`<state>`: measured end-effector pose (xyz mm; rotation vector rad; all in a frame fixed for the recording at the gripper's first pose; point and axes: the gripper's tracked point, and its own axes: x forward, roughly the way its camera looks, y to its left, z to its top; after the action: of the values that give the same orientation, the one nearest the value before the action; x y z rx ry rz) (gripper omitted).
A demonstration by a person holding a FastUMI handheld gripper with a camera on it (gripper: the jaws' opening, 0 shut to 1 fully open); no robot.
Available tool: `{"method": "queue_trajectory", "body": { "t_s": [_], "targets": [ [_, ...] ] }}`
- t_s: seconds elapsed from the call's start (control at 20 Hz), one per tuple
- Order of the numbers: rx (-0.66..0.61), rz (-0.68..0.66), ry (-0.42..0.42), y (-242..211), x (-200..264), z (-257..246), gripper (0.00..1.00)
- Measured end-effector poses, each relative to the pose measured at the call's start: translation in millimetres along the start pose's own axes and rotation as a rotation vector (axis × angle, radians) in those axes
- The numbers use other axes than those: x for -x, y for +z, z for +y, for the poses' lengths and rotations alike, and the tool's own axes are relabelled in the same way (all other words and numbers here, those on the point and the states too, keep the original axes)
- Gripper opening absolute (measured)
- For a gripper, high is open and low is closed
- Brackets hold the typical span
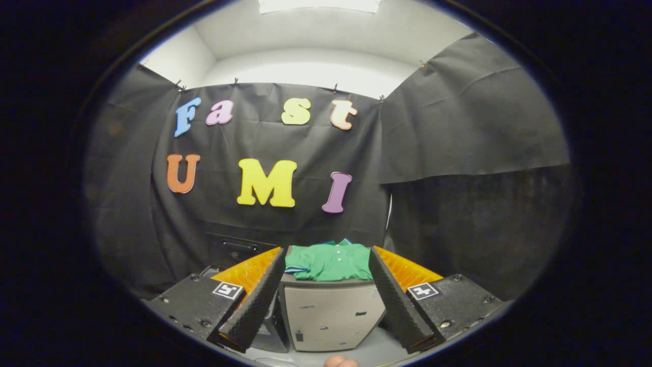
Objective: Put the clothes into the washing machine and then close the washing machine lid.
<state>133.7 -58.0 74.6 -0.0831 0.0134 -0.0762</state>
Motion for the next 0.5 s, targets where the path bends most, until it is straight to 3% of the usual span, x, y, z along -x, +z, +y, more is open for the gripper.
{"method": "queue_trajectory", "body": {
  "t_s": [0.3, 0.5],
  "targets": [
    [0.024, 0.079, 0.022, -2, -119, -14, 1.00],
    [0.015, 0.182, 0.026, -27, -202, -35, 1.00]
  ]
}}
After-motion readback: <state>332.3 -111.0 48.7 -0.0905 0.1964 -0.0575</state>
